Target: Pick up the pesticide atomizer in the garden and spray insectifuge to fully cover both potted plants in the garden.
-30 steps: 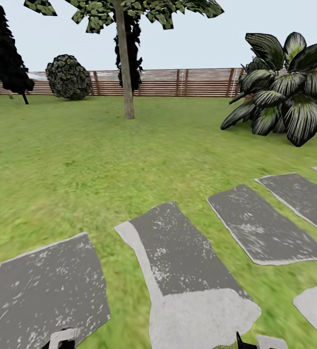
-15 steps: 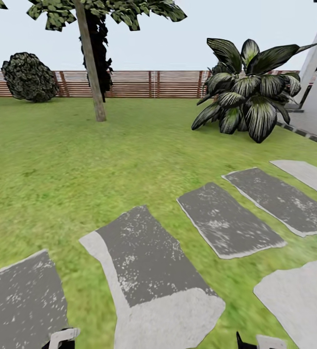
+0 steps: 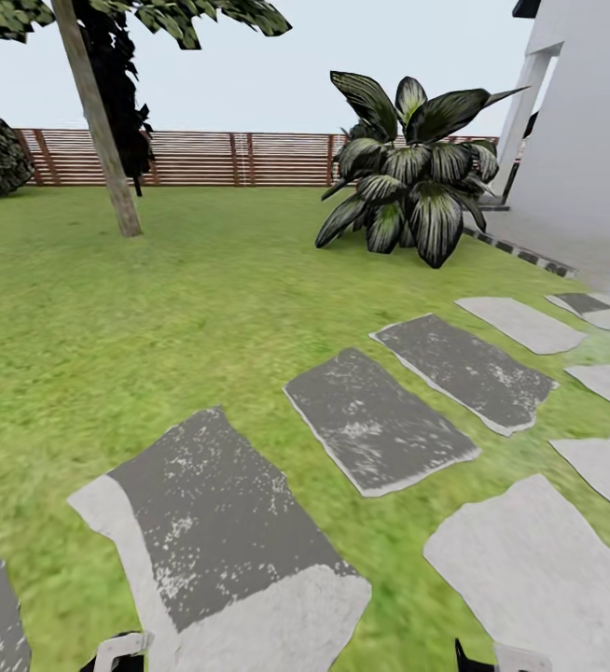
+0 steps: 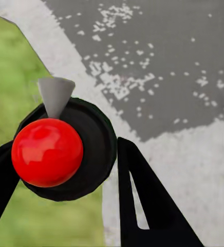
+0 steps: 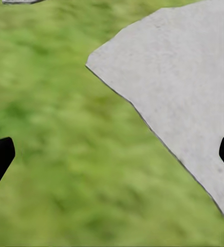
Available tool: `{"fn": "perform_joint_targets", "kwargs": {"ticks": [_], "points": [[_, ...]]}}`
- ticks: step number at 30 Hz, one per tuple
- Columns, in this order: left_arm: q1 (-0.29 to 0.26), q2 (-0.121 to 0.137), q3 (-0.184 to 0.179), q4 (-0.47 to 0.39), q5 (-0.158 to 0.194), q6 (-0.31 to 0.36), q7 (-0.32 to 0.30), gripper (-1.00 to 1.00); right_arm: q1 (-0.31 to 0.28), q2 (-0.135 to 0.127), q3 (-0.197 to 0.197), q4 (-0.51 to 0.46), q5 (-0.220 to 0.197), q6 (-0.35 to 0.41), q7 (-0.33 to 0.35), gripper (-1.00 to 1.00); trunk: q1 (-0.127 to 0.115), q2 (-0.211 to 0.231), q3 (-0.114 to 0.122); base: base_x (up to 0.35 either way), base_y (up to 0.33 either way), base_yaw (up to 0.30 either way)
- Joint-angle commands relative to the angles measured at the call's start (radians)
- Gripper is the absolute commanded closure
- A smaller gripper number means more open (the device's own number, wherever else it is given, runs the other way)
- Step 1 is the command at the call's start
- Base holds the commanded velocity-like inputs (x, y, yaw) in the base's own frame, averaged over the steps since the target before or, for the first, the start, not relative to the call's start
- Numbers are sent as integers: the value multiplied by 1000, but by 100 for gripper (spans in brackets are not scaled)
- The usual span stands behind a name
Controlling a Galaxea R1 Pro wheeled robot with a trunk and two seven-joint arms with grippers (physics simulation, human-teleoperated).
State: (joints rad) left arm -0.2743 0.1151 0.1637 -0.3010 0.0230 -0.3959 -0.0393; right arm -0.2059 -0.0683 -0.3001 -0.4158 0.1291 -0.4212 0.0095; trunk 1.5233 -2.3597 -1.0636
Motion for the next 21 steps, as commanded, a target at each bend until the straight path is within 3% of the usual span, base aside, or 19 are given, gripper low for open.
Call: {"fn": "perform_joint_targets", "kwargs": {"ticks": [1, 21], "points": [[0, 0, 3, 0, 2, -3, -4, 100, -1, 1, -7, 2, 10, -4, 1, -100, 0, 0, -1, 141, -273, -300], [0, 0, 3, 0, 3, -3, -4, 100, -1, 1, -7, 2, 10, -4, 1, -100, 0, 0, -1, 148, -260, -300]]}}
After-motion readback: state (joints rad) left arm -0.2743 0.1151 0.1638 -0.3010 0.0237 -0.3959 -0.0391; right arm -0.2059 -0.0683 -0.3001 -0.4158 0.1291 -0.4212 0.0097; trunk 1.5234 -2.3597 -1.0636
